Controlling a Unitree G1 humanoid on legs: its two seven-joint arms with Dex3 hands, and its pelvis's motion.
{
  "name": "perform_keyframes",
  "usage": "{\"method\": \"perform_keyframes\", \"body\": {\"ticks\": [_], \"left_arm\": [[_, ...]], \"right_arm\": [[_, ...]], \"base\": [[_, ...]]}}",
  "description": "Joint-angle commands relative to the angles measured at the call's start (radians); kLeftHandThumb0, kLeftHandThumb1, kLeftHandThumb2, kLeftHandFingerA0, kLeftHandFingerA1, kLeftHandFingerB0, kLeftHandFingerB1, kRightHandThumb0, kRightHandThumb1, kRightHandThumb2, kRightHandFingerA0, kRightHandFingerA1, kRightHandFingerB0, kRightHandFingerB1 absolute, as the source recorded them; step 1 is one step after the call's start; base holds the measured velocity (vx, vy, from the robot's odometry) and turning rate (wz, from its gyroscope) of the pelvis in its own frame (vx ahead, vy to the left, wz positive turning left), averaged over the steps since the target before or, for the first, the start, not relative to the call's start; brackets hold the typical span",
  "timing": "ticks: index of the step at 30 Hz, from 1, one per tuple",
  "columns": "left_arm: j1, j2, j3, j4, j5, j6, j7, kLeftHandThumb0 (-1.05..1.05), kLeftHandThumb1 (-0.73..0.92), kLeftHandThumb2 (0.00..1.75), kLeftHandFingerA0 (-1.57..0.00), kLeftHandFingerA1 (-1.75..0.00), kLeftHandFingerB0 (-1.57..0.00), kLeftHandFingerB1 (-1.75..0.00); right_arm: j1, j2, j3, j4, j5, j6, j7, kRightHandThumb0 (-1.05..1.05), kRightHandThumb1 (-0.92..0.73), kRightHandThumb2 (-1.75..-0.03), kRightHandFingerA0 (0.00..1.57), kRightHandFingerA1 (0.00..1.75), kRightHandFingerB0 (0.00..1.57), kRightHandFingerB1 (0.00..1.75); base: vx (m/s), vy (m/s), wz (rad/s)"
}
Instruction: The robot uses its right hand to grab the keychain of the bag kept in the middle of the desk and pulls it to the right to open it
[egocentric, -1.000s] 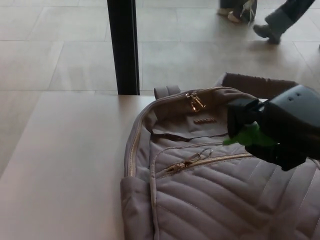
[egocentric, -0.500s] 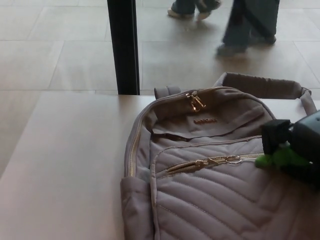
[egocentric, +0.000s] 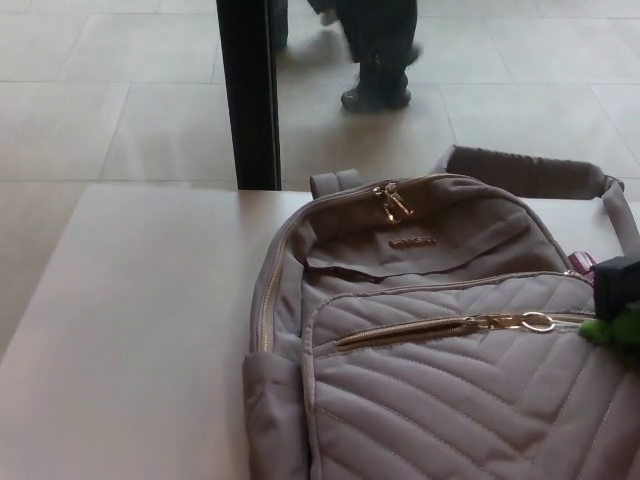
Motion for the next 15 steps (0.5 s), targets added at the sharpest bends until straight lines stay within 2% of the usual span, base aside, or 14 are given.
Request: {"method": "perform_keyframes", "body": {"ticks": [1, 2, 4, 5, 6, 7, 8, 9, 10, 11, 12, 13, 14, 15], "left_arm": [[0.008, 0.015, 0.011, 0.003, -0.018, 0.004, -0.008, -0.89, 0.92, 0.84, -0.56, -0.61, -0.45, -0.47], [0.006, 0.015, 0.014, 0.003, -0.020, 0.008, -0.012, -0.89, 0.92, 0.84, -0.56, -0.61, -0.45, -0.47], [0.009, 0.015, 0.016, 0.001, -0.021, 0.003, -0.018, -0.89, 0.92, 0.84, -0.55, -0.60, -0.45, -0.47], [0.012, 0.014, 0.016, 0.004, -0.019, -0.001, -0.019, -0.90, 0.92, 0.84, -0.55, -0.60, -0.46, -0.47], [0.013, 0.013, 0.018, 0.003, -0.021, 0.000, -0.022, -0.92, 0.92, 0.86, -0.54, -0.59, -0.45, -0.47], [0.015, 0.014, 0.015, 0.002, -0.016, -0.002, -0.015, -0.92, 0.91, 0.87, -0.56, -0.59, -0.47, -0.47], [0.016, 0.015, 0.012, 0.002, -0.012, -0.001, -0.013, -0.92, 0.92, 0.86, -0.55, -0.58, -0.46, -0.46], [0.014, 0.015, 0.017, 0.002, -0.017, 0.007, -0.016, -0.90, 0.92, 0.84, -0.55, -0.58, -0.46, -0.46], [0.013, 0.014, 0.020, 0.003, -0.021, 0.010, -0.019, -0.90, 0.92, 0.84, -0.55, -0.59, -0.46, -0.46], [0.013, 0.013, 0.020, 0.004, -0.020, 0.010, -0.018, -0.92, 0.91, 0.86, -0.55, -0.60, -0.45, -0.46], [0.013, 0.012, 0.019, 0.005, -0.018, 0.010, -0.015, -0.92, 0.91, 0.86, -0.55, -0.60, -0.45, -0.46], [0.014, 0.011, 0.019, 0.004, -0.017, 0.009, -0.014, -0.89, 0.92, 0.84, -0.55, -0.58, -0.46, -0.46], [0.011, 0.011, 0.022, 0.005, -0.020, 0.014, -0.014, -0.89, 0.92, 0.83, -0.55, -0.59, -0.47, -0.47], [0.013, 0.010, 0.024, 0.003, -0.022, 0.011, -0.017, -0.91, 0.92, 0.84, -0.55, -0.60, -0.47, -0.47]], "right_arm": [[-0.038, -0.067, -0.033, 0.081, -0.011, 0.008, -0.025, -0.17, -0.55, -1.01, 0.96, 1.75, 0.71, 1.38], [-0.045, -0.074, -0.036, 0.094, -0.010, 0.010, -0.027, -0.17, -0.55, -1.01, 0.96, 1.75, 0.71, 1.38], [-0.054, -0.080, -0.039, 0.111, -0.009, 0.004, -0.041, -0.24, -0.62, -0.89, 0.85, 1.75, 0.73, 1.38], [-0.066, -0.092, -0.042, 0.134, -0.012, -0.014, -0.068, -0.23, -0.54, -0.96, 0.87, 1.75, 0.81, 1.18], [-0.079, -0.097, -0.044, 0.152, -0.005, -0.020, -0.074, -0.14, -0.51, -0.94, 1.01, 1.75, 0.79, 1.25], [-0.088, -0.102, -0.044, 0.160, -0.006, -0.014, -0.069, -0.22, -0.53, -0.93, 0.86, 1.75, 0.78, 1.22], [-0.099, -0.107, -0.041, 0.173, -0.011, -0.015, -0.075, -0.22, -0.53, -0.94, 0.87, 1.74, 0.86, 0.99], [-0.106, -0.112, -0.041, 0.182, -0.017, -0.015, -0.085, -0.21, -0.52, -0.92, 0.87, 1.73, 0.86, 1.04], [-0.113, -0.117, -0.040, 0.182, -0.020, 0.009, -0.062, -0.24, -0.57, -0.92, 0.87, 1.70, 0.85, 0.99], [-0.118, -0.119, -0.037, 0.189, -0.022, 0.018, -0.056, -0.22, -0.56, -0.95, 0.85, 1.73, 0.80, 1.17], [-0.124, -0.120, -0.034, 0.202, -0.023, 0.015, -0.064, -0.22, -0.56, -0.95, 0.85, 1.73, 0.80, 1.17], [-0.128, -0.127, -0.028, 0.208, -0.036, 0.023, -0.060, -0.23, -0.60, -0.91, 0.87, 1.63, 0.82, 1.06], [-0.127, -0.132, -0.029, 0.218, -0.037, 0.023, -0.069, -0.22, -0.59, -0.91, 0.85, 1.67, 0.78, 1.20], [-0.125, -0.138, -0.029, 0.238, -0.048, 0.020, -0.094, -0.21, -0.54, -0.89, 0.97, 1.66, 0.89, 0.95]], "base": [[0.00, 0.000, 0.00], [0.00, 0.000, 0.00], [0.00, 0.000, 0.00], [0.00, 0.000, 0.00], [0.00, 0.000, 0.00], [0.00, 0.000, 0.00], [0.00, 0.000, 0.00], [0.00, 0.000, 0.00], [0.00, 0.000, 0.00], [0.00, 0.000, 0.00], [0.00, 0.000, 0.00], [0.00, 0.000, 0.00], [0.00, 0.000, 0.00], [0.00, 0.000, 0.00]]}}
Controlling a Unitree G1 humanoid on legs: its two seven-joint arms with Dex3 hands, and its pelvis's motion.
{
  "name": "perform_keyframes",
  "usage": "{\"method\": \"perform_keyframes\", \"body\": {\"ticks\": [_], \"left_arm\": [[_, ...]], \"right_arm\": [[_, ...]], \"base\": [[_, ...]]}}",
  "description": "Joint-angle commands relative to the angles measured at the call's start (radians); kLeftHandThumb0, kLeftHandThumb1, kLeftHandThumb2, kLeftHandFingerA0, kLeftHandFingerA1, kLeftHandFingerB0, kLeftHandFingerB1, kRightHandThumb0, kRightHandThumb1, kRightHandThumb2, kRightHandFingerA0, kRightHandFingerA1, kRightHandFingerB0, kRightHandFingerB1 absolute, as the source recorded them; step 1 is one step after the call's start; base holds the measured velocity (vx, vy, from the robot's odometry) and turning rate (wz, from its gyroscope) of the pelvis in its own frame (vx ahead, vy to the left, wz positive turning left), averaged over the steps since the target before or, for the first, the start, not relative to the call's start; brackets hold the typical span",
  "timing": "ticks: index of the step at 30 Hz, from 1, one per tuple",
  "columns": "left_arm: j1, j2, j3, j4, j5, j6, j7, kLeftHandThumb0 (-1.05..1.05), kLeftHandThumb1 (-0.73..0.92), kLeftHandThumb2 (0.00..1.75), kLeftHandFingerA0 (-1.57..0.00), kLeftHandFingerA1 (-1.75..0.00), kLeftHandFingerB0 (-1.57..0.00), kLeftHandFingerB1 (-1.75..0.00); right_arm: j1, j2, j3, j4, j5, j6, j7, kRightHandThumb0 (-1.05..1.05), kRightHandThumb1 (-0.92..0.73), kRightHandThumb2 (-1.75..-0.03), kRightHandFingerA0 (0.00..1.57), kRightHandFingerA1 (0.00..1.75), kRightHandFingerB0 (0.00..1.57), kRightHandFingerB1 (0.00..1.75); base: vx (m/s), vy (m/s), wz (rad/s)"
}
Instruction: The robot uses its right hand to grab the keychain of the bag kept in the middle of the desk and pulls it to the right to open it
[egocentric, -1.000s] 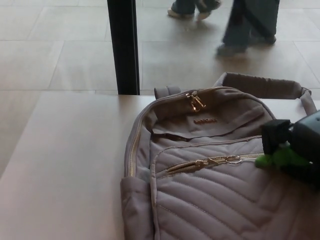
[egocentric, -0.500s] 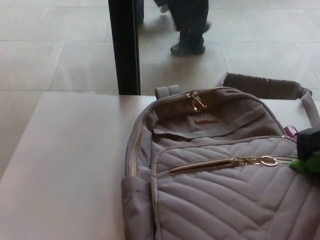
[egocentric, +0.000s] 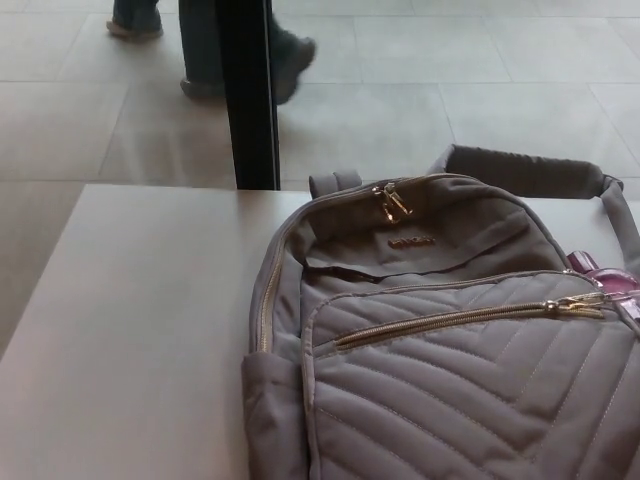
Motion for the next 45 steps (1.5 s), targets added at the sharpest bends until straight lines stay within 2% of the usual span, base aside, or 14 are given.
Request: {"method": "perform_keyframes", "body": {"ticks": [1, 6, 7, 13, 16, 20, 25, 26, 28, 37, 38, 39, 42, 45], "left_arm": [[0.008, 0.006, 0.007, 0.002, -0.017, 0.009, -0.008, -0.91, 0.92, 0.84, -0.55, -0.60, -0.47, -0.47], [0.012, 0.006, 0.005, 0.003, -0.012, 0.006, -0.006, -0.92, 0.91, 0.88, -0.58, -0.64, -0.46, -0.47], [0.013, 0.007, 0.009, 0.005, -0.017, 0.006, -0.017, -0.90, 0.92, 0.84, -0.56, -0.63, -0.45, -0.47], [0.010, 0.006, 0.005, 0.008, -0.011, 0.007, 0.000, -0.90, 0.92, 0.84, -0.58, -0.60, -0.47, -0.46], [0.007, 0.005, 0.008, 0.009, -0.015, 0.012, -0.004, -0.83, 0.80, 1.21, -0.56, -0.67, -0.43, -0.56], [0.014, 0.011, 0.018, 0.008, -0.028, 0.012, -0.032, -0.92, 0.92, 0.83, -0.55, -0.61, -0.44, -0.46], [0.019, 0.012, 0.001, 0.004, -0.011, -0.004, -0.019, -0.91, 0.92, 0.84, -0.54, -0.59, -0.45, -0.46], [0.019, 0.015, 0.001, 0.004, -0.011, 0.003, -0.018, -0.92, 0.91, 0.87, -0.54, -0.60, -0.44, -0.46], [0.018, 0.014, 0.006, 0.005, -0.018, 0.007, -0.017, -0.90, 0.92, 0.84, -0.56, -0.62, -0.46, -0.47], [0.021, 0.016, -0.001, 0.005, -0.012, 0.006, -0.015, -0.89, 0.92, 0.85, -0.55, -0.62, -0.46, -0.47], [0.020, 0.017, -0.003, 0.006, -0.010, 0.008, -0.011, -0.93, 0.91, 0.88, -0.57, -0.62, -0.46, -0.46], [0.018, 0.014, 0.002, 0.005, -0.016, 0.015, -0.012, -0.90, 0.92, 0.83, -0.56, -0.63, -0.49, -0.47], [0.021, 0.012, -0.002, 0.006, -0.011, 0.003, -0.007, -0.91, 0.91, 0.88, -0.55, -0.62, -0.46, -0.47], [0.035, 0.011, -0.013, -0.003, -0.004, -0.018, -0.020, -0.90, 0.92, 0.87, -0.53, -0.61, -0.44, -0.46]], "right_arm": [[-0.004, -0.050, -0.004, 0.060, -0.044, 0.026, -0.061, -0.21, -0.54, -0.89, 0.97, 1.66, 0.89, 0.95], [-0.010, -0.087, -0.002, 0.140, -0.039, 0.009, -0.089, -0.18, -0.56, -0.89, 0.92, 1.40, 0.86, 0.72], [-0.009, -0.096, -0.001, 0.164, -0.043, 0.003, -0.108, -0.21, -0.55, -0.91, 0.90, 1.61, 0.80, 1.11], [0.026, -0.117, 0.024, 0.253, -0.049, -0.009, -0.169, -0.25, -0.63, -0.91, 0.88, 1.68, 0.76, 1.28], [0.037, -0.116, 0.027, 0.261, -0.039, 0.011, -0.140, -0.27, -0.64, -0.92, 0.88, 1.63, 0.78, 1.12], [0.102, -0.092, 0.038, 0.293, -0.049, 0.033, -0.205, -0.23, -0.60, -0.85, 0.87, 1.75, 0.70, 1.49], [0.135, -0.079, 0.043, 0.192, -0.018, 0.060, -0.106, -0.35, -0.71, -0.61, 0.87, 1.53, 0.48, 0.51], [0.151, -0.092, 0.052, 0.123, 0.001, 0.092, 0.016, -0.66, -0.53, -0.85, 0.42, 0.67, 0.05, 0.30], [0.174, -0.096, 0.055, 0.051, 0.002, 0.118, 0.073, -0.91, -0.55, -0.92, 0.17, 0.35, 0.00, 0.01], [0.260, -0.096, -0.013, -0.154, 0.121, 0.185, 0.230, -1.03, -0.53, -0.96, 0.00, 0.13, 0.00, 0.00], [0.266, -0.098, -0.026, -0.161, 0.138, 0.194, 0.244, -1.03, -0.66, -0.61, 0.00, 0.00, 0.00, 0.00], [0.284, -0.108, -0.054, -0.162, 0.147, 0.215, 0.251, -1.03, -0.55, -0.98, 0.00, 0.14, 0.00, 0.00], [0.353, -0.113, -0.169, -0.116, 0.203, 0.225, 0.224, -1.02, -0.73, -0.65, 0.00, 0.00, 0.00, 0.00], [0.447, -0.106, -0.330, -0.021, 0.264, 0.223, 0.182, -1.05, -0.62, -1.06, 0.00, 0.17, 0.00, 0.00]], "base": [[0.00, 0.000, 0.00], [0.00, 0.000, 0.00], [0.00, 0.000, 0.00], [0.00, 0.000, 0.00], [0.00, 0.000, 0.00], [0.00, 0.000, 0.00], [0.00, 0.000, 0.00], [0.00, 0.000, 0.00], [0.00, 0.000, 0.00], [0.00, 0.000, 0.00], [0.00, 0.000, 0.00], [0.00, 0.000, 0.00], [0.00, 0.000, 0.00], [0.00, 0.000, 0.00]]}}
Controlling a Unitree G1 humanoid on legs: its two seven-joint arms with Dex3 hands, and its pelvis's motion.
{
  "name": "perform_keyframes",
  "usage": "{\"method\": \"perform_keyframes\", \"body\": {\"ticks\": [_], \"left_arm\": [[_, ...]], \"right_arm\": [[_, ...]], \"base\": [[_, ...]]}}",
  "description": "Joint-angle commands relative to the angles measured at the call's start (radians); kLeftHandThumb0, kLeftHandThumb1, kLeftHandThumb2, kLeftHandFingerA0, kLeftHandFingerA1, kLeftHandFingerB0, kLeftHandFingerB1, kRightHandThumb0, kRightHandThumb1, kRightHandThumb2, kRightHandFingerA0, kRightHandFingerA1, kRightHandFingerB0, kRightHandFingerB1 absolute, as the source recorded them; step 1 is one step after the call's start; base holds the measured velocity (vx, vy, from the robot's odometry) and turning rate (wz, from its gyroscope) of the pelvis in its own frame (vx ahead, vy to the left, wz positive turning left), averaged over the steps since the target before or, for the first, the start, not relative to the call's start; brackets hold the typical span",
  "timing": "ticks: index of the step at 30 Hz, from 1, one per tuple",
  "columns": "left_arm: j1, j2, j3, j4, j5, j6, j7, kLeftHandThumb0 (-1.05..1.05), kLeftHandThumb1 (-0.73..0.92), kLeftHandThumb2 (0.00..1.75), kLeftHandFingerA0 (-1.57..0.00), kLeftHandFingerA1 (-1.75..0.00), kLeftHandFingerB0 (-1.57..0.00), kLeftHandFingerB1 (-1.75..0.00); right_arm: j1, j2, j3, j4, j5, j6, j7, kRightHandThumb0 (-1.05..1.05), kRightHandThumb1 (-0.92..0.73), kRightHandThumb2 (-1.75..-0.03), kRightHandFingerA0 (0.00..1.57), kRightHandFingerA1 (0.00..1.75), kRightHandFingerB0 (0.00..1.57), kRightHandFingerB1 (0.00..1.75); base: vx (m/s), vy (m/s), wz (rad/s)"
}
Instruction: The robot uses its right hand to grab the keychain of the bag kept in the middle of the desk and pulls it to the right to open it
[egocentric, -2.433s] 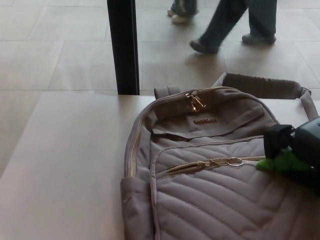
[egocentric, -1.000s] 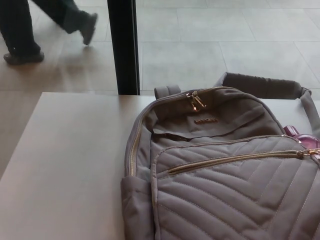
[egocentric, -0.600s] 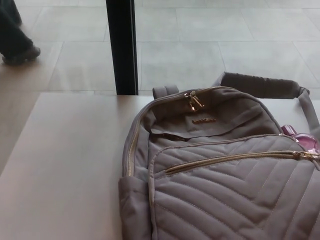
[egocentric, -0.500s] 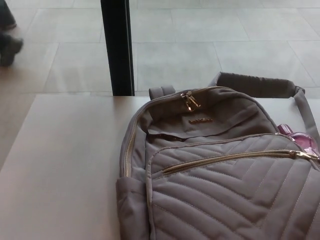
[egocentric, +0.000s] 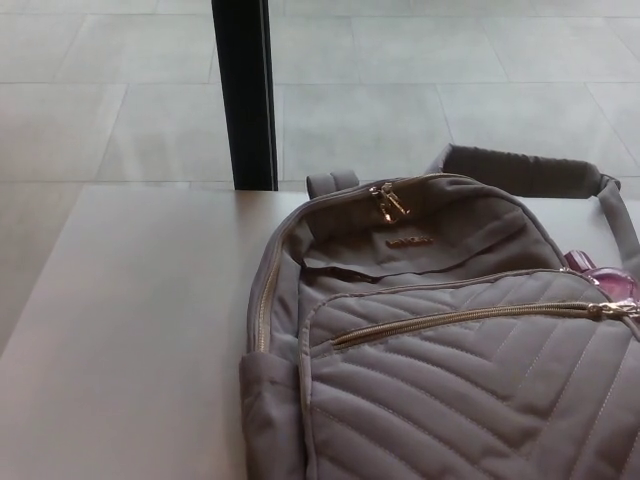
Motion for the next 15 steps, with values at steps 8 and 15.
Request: {"method": "perform_keyframes", "body": {"ticks": [8, 15], "left_arm": [[0.008, 0.008, 0.001, -0.007, -0.018, 0.005, -0.017, -0.89, 0.92, 0.83, -0.54, -0.63, -0.46, -0.47], [-0.004, 0.017, -0.034, -0.007, 0.019, -0.021, 0.018, -0.89, 0.92, 0.83, -0.59, -0.56, -0.47, -0.44]], "right_arm": [[0.311, 0.090, -0.584, 0.287, 0.371, 0.113, 0.003, -1.05, -0.66, -1.08, 0.00, 0.16, 0.00, 0.00], [0.305, 0.330, -0.885, 0.405, 0.582, 0.205, -0.177, -0.69, -0.49, -0.85, 0.01, 0.34, 0.07, 0.24]], "base": [[0.00, 0.000, 0.00], [0.00, 0.000, 0.00]]}}
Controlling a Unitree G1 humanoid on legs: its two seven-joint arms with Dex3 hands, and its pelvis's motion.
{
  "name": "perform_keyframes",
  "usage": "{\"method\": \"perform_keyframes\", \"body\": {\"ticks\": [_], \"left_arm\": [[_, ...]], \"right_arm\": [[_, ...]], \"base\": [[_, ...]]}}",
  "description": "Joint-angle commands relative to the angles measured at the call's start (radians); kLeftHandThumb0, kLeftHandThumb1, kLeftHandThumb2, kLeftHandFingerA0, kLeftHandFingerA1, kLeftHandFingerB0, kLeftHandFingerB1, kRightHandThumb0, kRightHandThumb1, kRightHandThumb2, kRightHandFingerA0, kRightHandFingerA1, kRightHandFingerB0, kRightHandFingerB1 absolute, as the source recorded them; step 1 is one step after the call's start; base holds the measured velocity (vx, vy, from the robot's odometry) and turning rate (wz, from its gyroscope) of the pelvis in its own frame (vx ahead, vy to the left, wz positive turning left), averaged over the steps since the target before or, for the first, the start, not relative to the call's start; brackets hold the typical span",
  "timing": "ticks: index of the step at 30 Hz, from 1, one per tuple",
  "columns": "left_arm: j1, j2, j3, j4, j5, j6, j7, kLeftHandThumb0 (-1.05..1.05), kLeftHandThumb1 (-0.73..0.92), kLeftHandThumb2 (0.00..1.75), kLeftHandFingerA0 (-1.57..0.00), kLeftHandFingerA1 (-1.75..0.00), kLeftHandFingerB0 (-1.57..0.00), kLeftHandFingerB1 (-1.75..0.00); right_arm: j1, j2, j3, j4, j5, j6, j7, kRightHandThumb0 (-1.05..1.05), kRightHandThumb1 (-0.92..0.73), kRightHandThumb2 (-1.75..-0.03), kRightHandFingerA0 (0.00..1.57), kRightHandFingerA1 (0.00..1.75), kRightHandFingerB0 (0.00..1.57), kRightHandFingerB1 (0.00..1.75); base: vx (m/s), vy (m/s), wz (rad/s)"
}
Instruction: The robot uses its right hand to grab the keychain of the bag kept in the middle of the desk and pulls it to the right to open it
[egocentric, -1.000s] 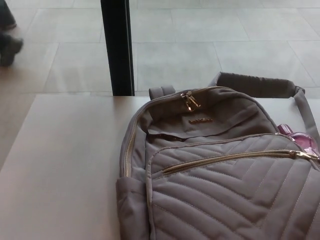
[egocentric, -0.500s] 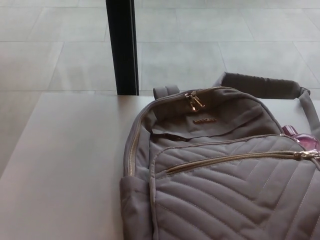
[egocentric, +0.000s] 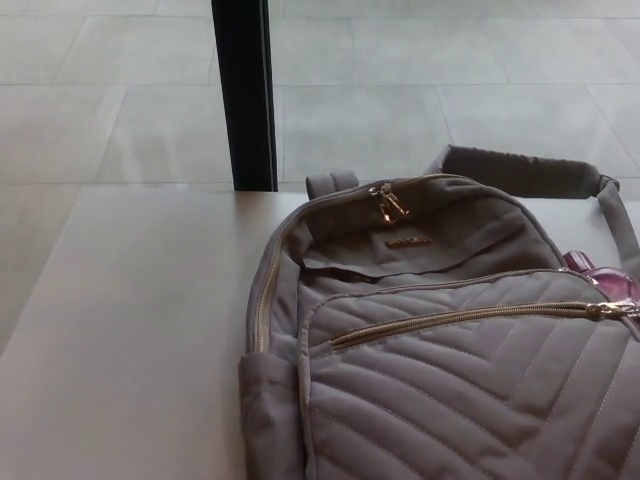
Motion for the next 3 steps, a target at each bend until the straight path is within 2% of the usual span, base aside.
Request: {"method": "perform_keyframes", "body": {"ticks": [1, 3], "left_arm": [[-0.010, 0.019, -0.017, -0.008, 0.014, -0.014, 0.013, -0.90, 0.91, 0.84, -0.56, -0.54, -0.45, -0.44], [-0.010, 0.020, -0.017, -0.008, 0.013, -0.013, 0.013, -0.90, 0.91, 0.84, -0.56, -0.54, -0.45, -0.44]], "right_arm": [[0.036, 0.312, -0.453, 0.195, 0.459, 0.161, -0.193, -0.59, -0.49, -0.86, 0.00, 0.46, 0.03, 0.31], [0.034, 0.317, -0.459, 0.198, 0.461, 0.160, -0.193, -0.59, -0.49, -0.86, 0.00, 0.46, 0.03, 0.31]], "base": [[0.00, 0.000, 0.00], [0.00, 0.000, 0.00]]}}
